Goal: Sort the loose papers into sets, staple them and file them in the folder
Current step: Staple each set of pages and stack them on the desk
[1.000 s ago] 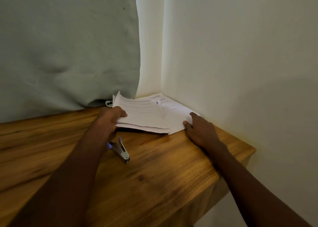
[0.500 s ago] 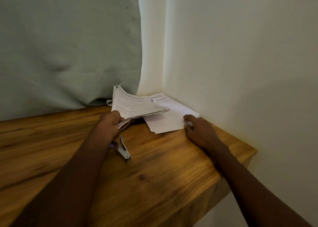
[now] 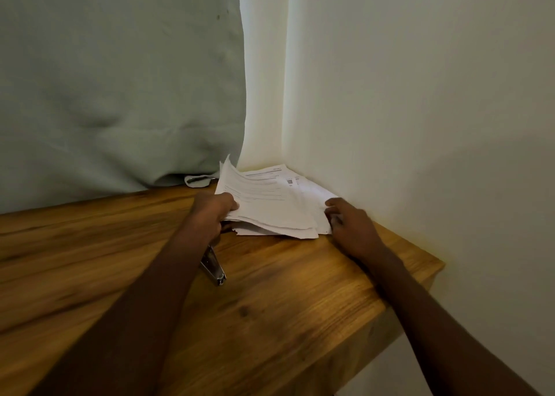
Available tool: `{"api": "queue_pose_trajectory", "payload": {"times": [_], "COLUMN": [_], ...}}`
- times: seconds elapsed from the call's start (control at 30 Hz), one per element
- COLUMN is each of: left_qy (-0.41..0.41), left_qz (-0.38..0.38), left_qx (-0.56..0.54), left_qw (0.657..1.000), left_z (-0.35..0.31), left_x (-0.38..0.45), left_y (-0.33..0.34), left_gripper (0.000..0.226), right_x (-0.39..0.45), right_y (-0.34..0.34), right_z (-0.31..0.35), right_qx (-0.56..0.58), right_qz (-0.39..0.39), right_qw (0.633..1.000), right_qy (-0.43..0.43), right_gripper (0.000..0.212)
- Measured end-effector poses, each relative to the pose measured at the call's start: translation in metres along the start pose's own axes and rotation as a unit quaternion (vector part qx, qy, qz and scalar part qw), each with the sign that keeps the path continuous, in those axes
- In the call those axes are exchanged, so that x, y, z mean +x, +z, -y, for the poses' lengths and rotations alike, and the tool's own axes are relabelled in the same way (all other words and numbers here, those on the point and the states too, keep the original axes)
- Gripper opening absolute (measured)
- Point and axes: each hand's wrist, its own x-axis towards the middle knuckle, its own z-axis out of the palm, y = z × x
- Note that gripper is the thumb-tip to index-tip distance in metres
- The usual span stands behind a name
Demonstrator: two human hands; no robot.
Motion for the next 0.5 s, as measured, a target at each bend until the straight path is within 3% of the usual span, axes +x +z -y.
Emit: {"api": "queue_pose_trajectory", "payload": {"times": [0.13,0.3,0.4,0.5], "left_qy": [0.004,-0.016,-0.040,-0.016], "left_qz": [0.007,0.035,0.101,0.116], "left_qx": [0.026,0.069,0.027,-0.017], "left_qw": [1.000,0.997,0.994,0.993], "left_z": [0.000,-0.005,-0.010,-0.011], "left_x": [-0.001,0.003,0.004,0.007], "left_y": [0.001,-0.009,-0.020,-0.030], "left_gripper": [0.039,0.036,0.020,0.021], "right_x": [0.003,0.002,0.004,0.005], "right_y": [0.002,0.003,0.004,0.003], "right_z": [0.000,-0.003,-0.003,-0.002], "right_qx": [-0.023,0.047,0.041,0.029], "right_qz": [0.072,0.026,0.016,0.001], "right_qw": [0.997,0.999,0.999,0.999], "right_qy": [-0.026,0.009,0.020,0.022], "right_gripper": [0.047,0.038,0.033,0.028]}}
